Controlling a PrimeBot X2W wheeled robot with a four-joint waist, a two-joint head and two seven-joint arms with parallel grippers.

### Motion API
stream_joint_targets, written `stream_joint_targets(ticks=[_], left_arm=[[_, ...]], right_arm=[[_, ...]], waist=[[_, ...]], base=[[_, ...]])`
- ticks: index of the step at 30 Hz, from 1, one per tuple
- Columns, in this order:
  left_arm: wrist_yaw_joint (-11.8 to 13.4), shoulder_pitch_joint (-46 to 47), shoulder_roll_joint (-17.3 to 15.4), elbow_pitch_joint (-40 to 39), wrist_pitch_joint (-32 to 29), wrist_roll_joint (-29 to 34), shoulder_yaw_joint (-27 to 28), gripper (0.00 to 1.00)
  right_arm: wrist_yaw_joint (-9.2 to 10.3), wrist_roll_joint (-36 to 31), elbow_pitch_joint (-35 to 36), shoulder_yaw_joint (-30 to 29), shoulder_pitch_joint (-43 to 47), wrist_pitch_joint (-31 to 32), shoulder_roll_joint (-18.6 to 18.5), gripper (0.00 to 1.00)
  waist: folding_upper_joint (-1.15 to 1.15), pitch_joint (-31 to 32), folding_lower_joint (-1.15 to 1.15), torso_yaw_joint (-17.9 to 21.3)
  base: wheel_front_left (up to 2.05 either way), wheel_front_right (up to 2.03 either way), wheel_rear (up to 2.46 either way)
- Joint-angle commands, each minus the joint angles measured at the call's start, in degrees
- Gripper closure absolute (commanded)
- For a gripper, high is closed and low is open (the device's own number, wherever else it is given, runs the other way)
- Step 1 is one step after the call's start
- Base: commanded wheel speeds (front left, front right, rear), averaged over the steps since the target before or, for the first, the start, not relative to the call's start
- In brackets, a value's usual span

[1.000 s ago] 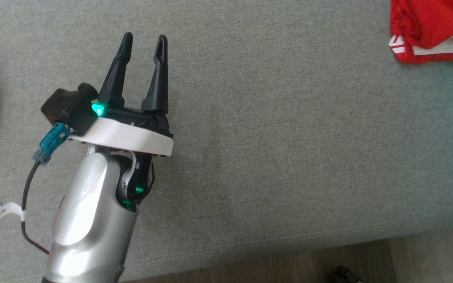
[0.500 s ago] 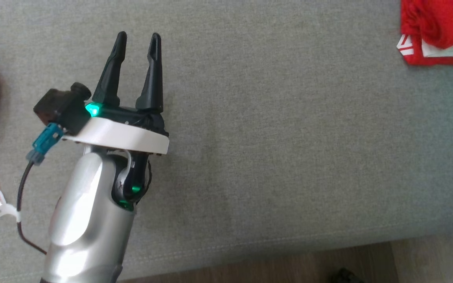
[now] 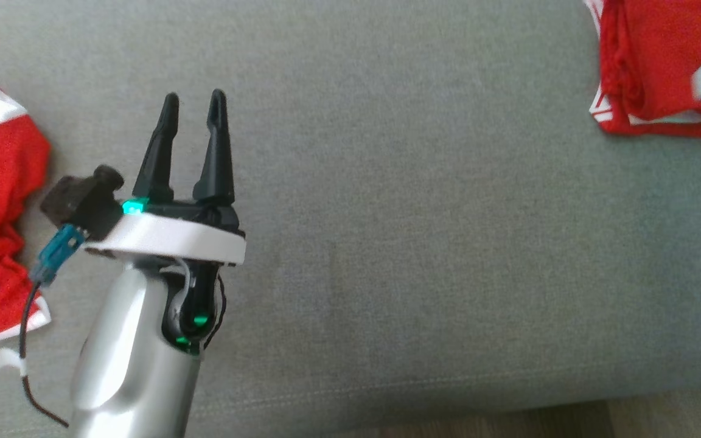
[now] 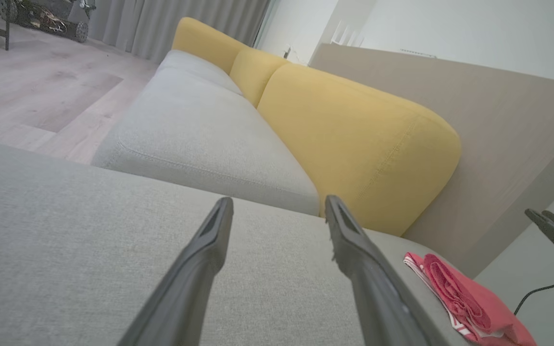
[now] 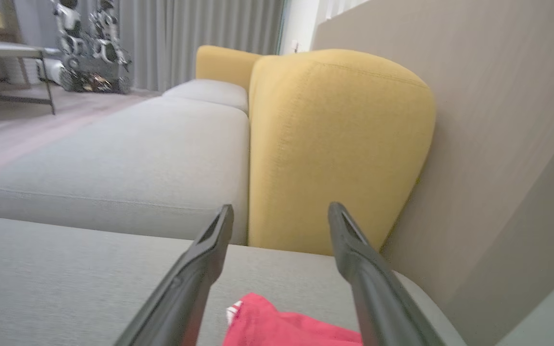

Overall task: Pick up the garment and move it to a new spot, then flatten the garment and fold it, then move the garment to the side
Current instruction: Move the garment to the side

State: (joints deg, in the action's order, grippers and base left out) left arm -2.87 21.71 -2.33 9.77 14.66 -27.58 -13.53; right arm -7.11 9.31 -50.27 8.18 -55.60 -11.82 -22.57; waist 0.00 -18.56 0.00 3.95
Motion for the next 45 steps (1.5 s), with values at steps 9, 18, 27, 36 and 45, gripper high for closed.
stream_joint_targets(ticks=[9,18,27,36,45], left_arm=[[0.9,-5.5,-0.5,-2.4,0.3,-2.0,3.3,0.0],[0.6,-10.9,-0.5,-2.4,0.3,-2.6,1.9,0.0],[0.8,-15.1,-0.5,-2.7,0.3,-2.1,1.9,0.0],[0.3,-16.3,-0.5,-3.7,0.3,-1.4,2.8,0.0],[0.3,-16.6,-0.5,-3.7,0.3,-1.7,2.7,0.0]], right_arm=[[-0.37,6.0,18.0,3.0,16.7,-2.2,6.5,0.0],[-0.37,6.5,30.7,-1.0,34.1,-2.9,13.0,0.0],[-0.37,3.7,36.1,-3.3,44.0,-3.1,17.5,0.0],[-0.37,2.6,37.4,-4.2,46.5,-3.1,19.1,0.0],[-0.37,1.7,37.0,-4.0,47.0,-3.1,19.5,0.0]], waist=[[0.0,8.5,0.0,-2.8],[0.0,12.8,0.0,-4.6],[0.0,15.0,0.0,-4.7],[0.0,15.3,0.0,-4.5],[0.0,16.0,0.0,-4.1]], base=[[0.0,0.0,0.0],[0.0,0.0,0.0],[0.0,0.0,0.0],[0.0,0.0,0.0],[0.0,0.0,0.0]])
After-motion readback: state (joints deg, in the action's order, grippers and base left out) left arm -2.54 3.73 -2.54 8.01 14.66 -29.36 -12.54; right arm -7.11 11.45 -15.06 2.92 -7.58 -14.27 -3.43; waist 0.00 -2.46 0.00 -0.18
